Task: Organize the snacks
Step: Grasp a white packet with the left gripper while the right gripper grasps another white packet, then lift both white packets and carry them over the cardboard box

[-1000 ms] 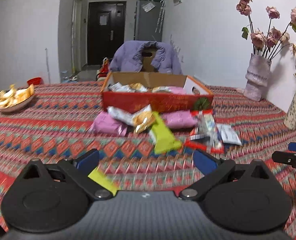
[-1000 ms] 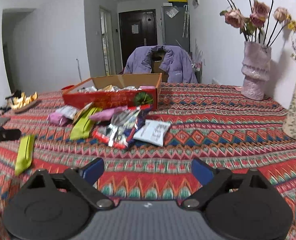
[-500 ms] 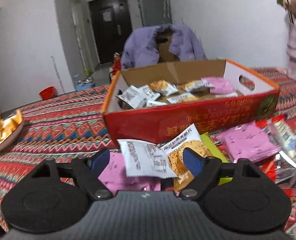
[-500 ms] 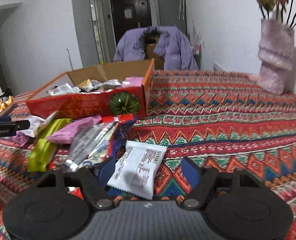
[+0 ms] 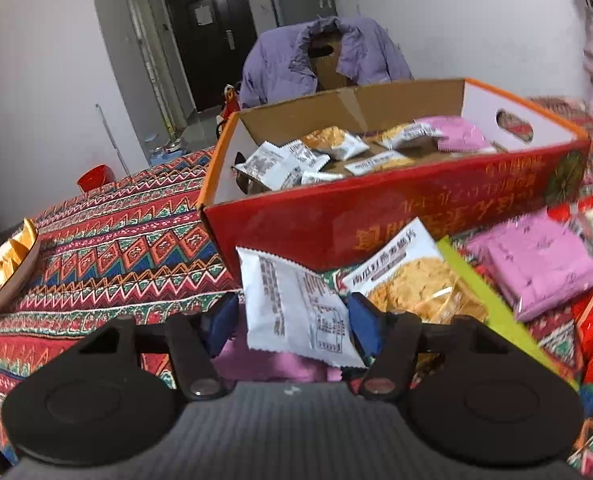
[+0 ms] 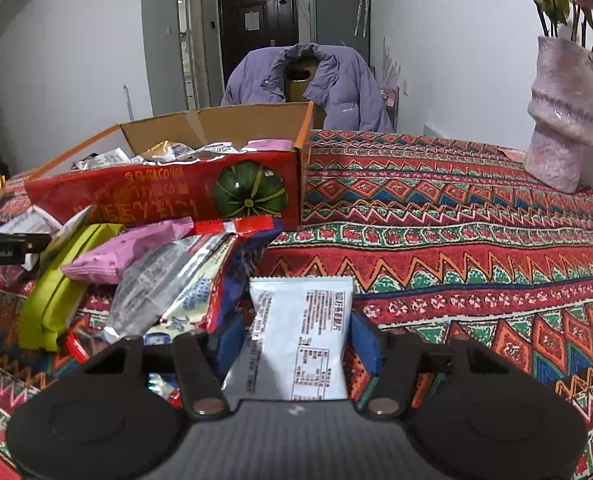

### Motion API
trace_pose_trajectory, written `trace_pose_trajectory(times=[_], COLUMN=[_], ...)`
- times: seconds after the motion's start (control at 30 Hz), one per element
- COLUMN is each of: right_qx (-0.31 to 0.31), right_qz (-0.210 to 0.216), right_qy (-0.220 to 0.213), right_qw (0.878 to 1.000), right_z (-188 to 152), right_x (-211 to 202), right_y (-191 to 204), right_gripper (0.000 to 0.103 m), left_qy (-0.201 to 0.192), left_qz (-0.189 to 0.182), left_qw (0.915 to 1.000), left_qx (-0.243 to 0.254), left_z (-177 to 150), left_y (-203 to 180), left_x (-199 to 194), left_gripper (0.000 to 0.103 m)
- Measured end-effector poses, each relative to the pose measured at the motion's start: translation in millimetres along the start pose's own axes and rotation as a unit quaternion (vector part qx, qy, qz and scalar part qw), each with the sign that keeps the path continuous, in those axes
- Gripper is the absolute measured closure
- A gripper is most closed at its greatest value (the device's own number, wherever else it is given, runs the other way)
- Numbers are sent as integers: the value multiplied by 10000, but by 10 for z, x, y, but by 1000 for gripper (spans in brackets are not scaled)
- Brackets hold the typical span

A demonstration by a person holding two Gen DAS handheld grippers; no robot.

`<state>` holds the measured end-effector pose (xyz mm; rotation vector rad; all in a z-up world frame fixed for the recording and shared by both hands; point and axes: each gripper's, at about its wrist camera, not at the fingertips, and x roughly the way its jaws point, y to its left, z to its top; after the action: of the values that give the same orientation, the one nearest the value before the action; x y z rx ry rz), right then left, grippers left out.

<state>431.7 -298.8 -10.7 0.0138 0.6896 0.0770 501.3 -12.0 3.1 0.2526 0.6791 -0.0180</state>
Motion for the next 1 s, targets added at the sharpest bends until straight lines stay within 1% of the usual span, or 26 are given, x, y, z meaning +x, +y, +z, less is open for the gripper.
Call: trace_pose_trajectory(times=[0.03,0.1,0.2,0.3,0.37,0.53,0.7,0.83,1.0], right_qx=[3,17,42,14,10,83,35,-16,-27], right_qz=[-5,0,8,-21,-6,58,232,459,637], right_qy=[-7,-20,-55,-100,-161,-392,-528,-642,-582], right_qw=[10000,10000,10000,9999,9999,9992,9983,9969,9963], right_z=[-4,-16,-64,-109,-132,-240,-498,-751,-1031], right_x=[-11,-40,-113,-216,-333,-773,-1323,-1692,-1970], right_y=[-6,-32,-74,-93,-114,-146,-25,99,263], right_gripper=[52,56,58,59,59,59,59,59,59], left_qy=[-3,-4,-29,-175,-246,-592,-835,-758,-703], left_qz=[32,35,80,211,241,155,74,-103,-381], left_qw=[10000,10000,9999,9996,9993,9973,9945,9941,9927], left_qx=[24,20,-71,-60,-151,-414,-620,-773,-903], left_z=[0,9,-8,-67,-109,-314,-637,-951,-1266], left_y=[-3,1,18,20,41,70,37,-68,-205], left_x=[-8,-57,-160,-364,-559,-1250,-1953,-2332,-2619], left_gripper=[51,81,87,87,87,87,87,87,87])
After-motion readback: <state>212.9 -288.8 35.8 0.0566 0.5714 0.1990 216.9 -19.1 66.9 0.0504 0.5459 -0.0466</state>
